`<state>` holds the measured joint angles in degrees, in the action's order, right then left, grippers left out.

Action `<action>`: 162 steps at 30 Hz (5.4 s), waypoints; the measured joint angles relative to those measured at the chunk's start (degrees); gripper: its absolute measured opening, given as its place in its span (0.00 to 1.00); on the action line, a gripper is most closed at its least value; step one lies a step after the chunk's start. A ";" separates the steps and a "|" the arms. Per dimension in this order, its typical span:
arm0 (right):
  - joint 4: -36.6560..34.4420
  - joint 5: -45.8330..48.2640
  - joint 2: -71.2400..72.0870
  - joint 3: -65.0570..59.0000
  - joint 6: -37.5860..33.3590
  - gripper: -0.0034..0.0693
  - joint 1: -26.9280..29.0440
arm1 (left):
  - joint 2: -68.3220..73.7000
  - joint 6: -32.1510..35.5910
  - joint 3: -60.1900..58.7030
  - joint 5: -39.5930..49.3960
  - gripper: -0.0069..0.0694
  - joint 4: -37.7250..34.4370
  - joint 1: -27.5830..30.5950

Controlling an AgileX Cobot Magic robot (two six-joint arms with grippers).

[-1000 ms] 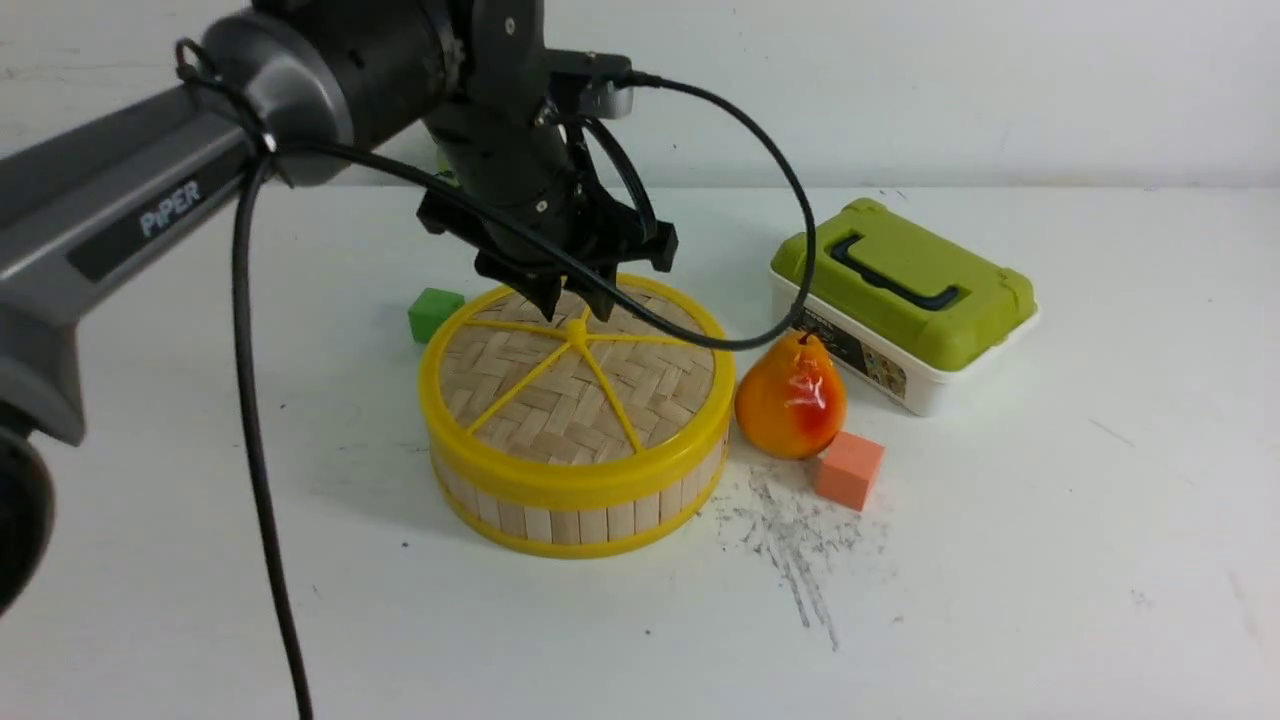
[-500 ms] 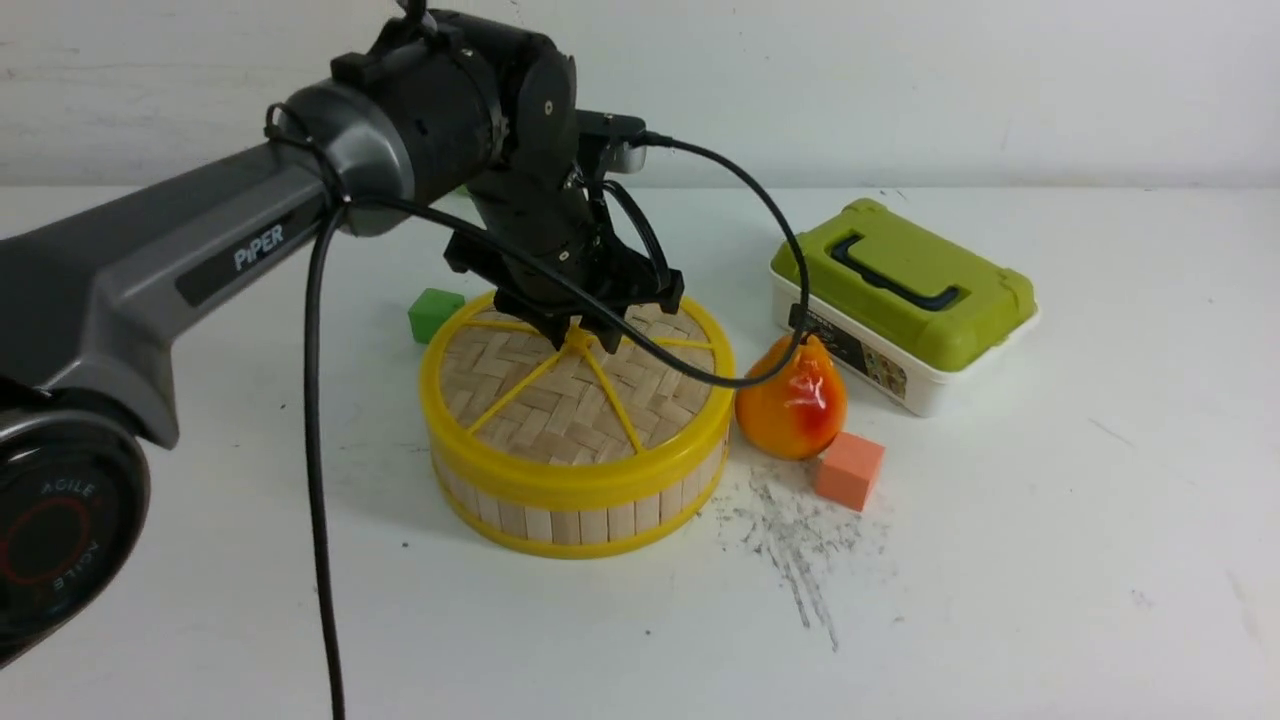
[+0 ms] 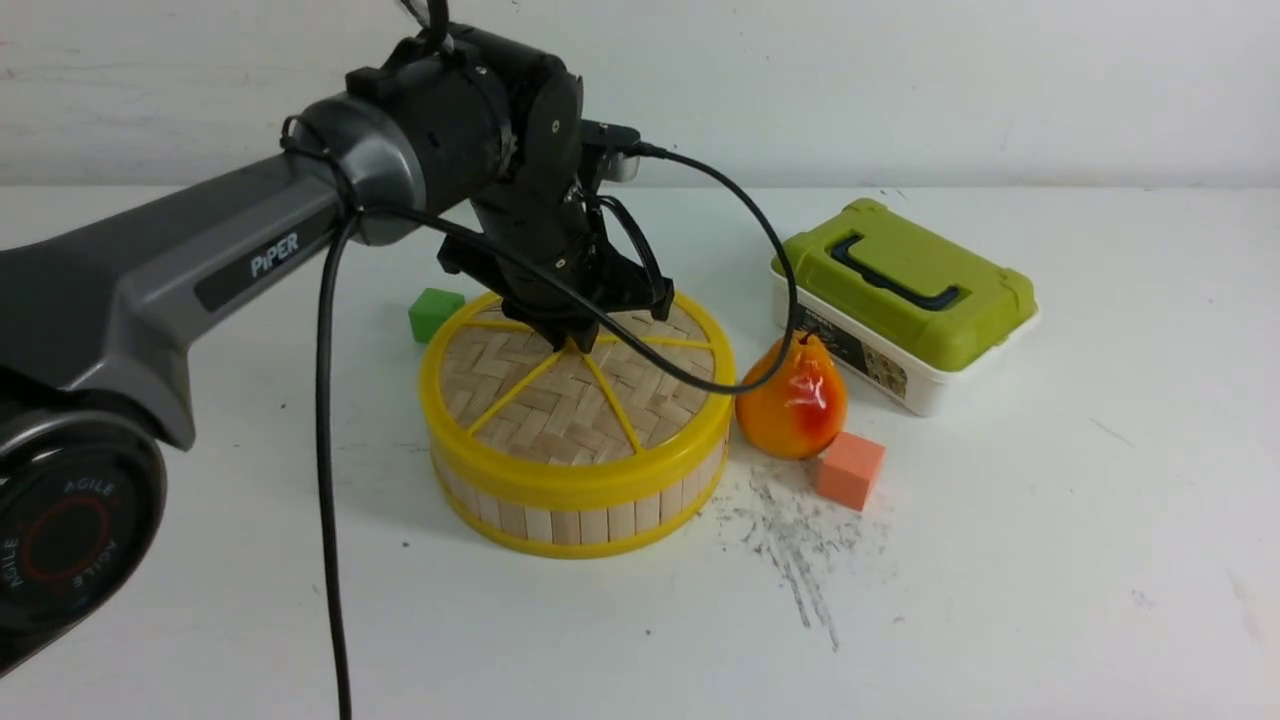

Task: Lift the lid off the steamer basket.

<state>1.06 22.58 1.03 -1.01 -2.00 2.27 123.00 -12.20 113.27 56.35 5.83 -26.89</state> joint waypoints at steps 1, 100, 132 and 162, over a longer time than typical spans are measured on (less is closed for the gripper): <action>0.00 0.00 0.00 0.00 0.00 0.38 0.00 | -0.06 -0.15 0.00 0.00 0.23 0.00 0.00; 0.00 0.00 0.00 0.00 0.00 0.38 0.00 | -99.39 43.92 -96.54 -31.60 0.07 -43.31 26.65; 0.00 0.00 0.00 0.00 0.00 0.38 0.00 | -123.54 8.68 -114.79 -36.00 0.08 -13.25 26.04; 0.00 0.00 0.00 0.00 0.00 0.38 0.00 | -123.54 8.13 -114.95 -34.56 0.08 -11.30 21.54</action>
<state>1.06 22.58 1.03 -1.01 -2.00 2.27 -0.54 -4.07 -1.68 21.79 -5.47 -5.35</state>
